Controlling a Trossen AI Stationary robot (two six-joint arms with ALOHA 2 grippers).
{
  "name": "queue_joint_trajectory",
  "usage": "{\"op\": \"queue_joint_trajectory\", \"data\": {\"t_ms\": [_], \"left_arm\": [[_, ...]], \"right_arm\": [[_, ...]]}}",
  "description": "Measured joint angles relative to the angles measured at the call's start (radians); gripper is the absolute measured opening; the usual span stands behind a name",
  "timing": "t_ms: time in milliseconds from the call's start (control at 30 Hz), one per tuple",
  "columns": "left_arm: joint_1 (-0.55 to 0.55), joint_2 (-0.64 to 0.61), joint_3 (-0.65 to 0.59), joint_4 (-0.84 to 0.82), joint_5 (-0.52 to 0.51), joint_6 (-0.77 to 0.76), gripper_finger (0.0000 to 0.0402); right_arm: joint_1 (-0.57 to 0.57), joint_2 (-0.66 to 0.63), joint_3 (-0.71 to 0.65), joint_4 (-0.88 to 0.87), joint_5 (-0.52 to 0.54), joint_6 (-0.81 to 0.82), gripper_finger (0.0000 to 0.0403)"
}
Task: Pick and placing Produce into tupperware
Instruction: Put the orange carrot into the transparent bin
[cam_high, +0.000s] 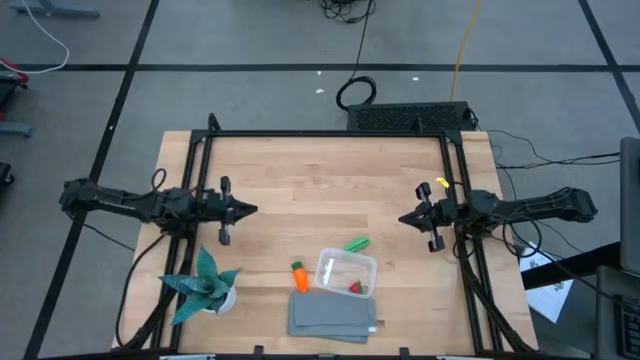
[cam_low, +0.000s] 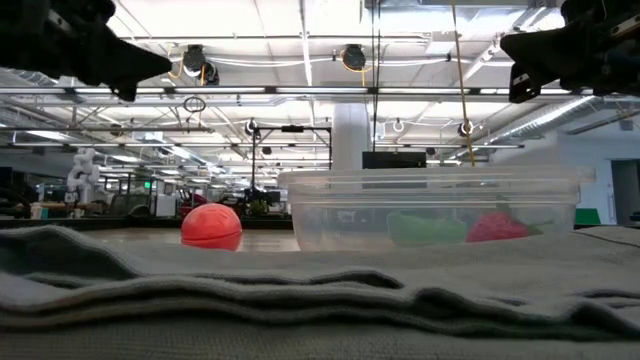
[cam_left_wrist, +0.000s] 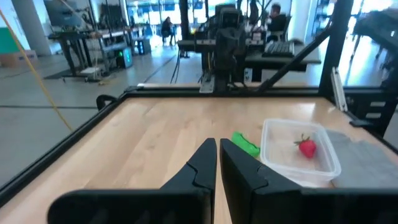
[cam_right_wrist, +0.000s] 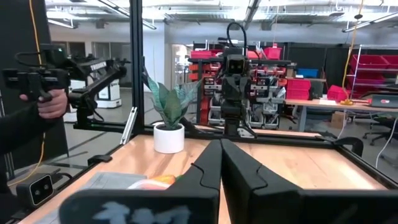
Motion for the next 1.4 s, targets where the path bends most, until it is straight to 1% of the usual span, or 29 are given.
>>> {"op": "queue_joint_trajectory", "data": {"t_ms": [200,300,400,567,700,800,867,933,1033,1133,1267,1400], "left_arm": [[0.005,0.234,0.129,-0.002,-0.004,-0.002,0.0026],[0.014,0.325,0.186,0.0,0.0,0.015,0.0026],[0.018,0.404,0.216,0.008,0.013,0.039,0.0026],[0.018,0.527,0.218,0.173,0.104,0.043,0.0026],[0.018,0.607,0.218,0.295,0.143,0.007,0.0026],[0.018,0.653,0.219,0.333,0.158,-0.025,0.0026],[0.021,0.678,0.236,0.302,0.162,-0.042,0.0026],[0.029,0.699,0.273,0.229,0.185,-0.059,0.0026],[0.041,0.741,0.356,0.094,0.233,-0.073,0.0026],[0.051,0.791,0.443,-0.019,0.288,-0.052,0.0026],[0.053,0.86,0.526,-0.071,0.36,0.0,0.0026],[0.049,0.924,0.581,-0.071,0.451,-0.005,0.0026]], "right_arm": [[0.0,0.0,0.0,0.0,0.0,0.0,0.0],[0.0,0.0,0.0,0.0,0.0,0.003,0.0],[0.0,0.0,0.0,0.0,0.0,0.003,0.0],[0.0,0.0,-0.001,0.0,0.0,0.004,0.0],[0.0,0.0,-0.001,0.0,0.0,0.005,0.0],[0.0,0.0,-0.001,0.0,0.0,0.012,0.0],[0.0,0.0,-0.001,0.0,0.0,0.012,0.0],[0.0,0.0,-0.001,0.0,0.0,0.012,0.0],[0.0,0.0,-0.001,-0.001,0.001,0.012,0.0],[0.0,0.0,-0.001,-0.003,0.0,0.012,0.0],[0.0,0.0,-0.001,-0.005,0.0,0.012,0.0],[0.0,0.0,-0.001,-0.017,0.0,0.012,0.0]]}}
